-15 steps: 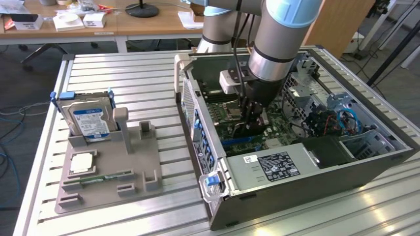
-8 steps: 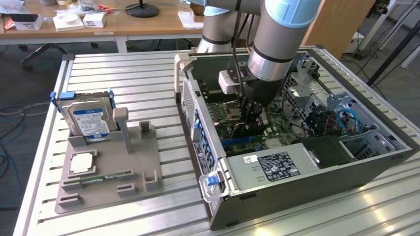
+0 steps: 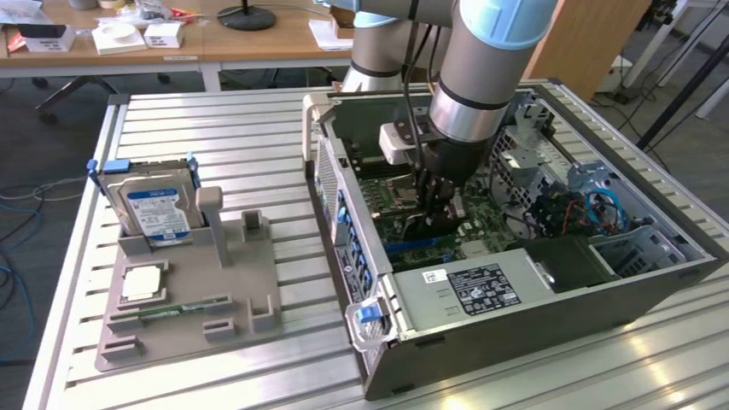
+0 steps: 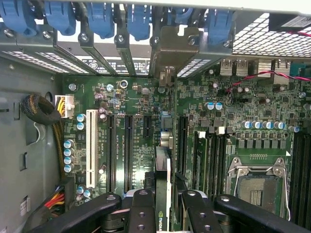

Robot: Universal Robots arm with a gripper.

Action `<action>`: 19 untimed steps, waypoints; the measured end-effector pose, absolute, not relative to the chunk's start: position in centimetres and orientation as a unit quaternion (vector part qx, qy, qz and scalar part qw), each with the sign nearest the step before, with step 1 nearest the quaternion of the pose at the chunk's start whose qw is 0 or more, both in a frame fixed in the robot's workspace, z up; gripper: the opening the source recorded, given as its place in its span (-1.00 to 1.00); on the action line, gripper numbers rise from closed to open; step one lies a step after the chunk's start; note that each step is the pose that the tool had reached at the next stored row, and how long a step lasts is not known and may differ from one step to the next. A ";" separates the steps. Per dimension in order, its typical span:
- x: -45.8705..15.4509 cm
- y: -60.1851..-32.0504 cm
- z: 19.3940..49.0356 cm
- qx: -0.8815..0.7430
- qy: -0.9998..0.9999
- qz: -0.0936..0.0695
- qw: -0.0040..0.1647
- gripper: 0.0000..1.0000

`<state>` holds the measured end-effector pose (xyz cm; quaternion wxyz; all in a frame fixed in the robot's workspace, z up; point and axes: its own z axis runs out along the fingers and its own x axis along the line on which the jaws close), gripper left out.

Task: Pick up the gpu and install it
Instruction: 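Insert the gpu into the slot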

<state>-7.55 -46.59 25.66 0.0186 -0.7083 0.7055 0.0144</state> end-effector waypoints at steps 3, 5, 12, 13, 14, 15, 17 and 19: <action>-7.6 -46.6 25.6 -0.708 0.705 0.014 0.019 -0.48; -7.6 -46.6 25.6 -0.708 0.705 0.014 0.019 -0.48; -7.6 -46.6 25.4 -0.708 0.705 0.014 0.019 -0.48; -7.6 -46.6 25.4 -0.708 0.705 0.014 0.019 -0.48; -7.6 -46.6 25.4 -0.708 0.705 0.014 0.019 -0.48; -7.6 -46.6 25.4 -0.708 0.705 0.014 0.019 -0.48; -7.6 -46.6 25.3 -0.708 0.705 0.014 0.019 -0.48; -7.6 -46.6 25.3 -0.708 0.705 0.014 0.019 -0.48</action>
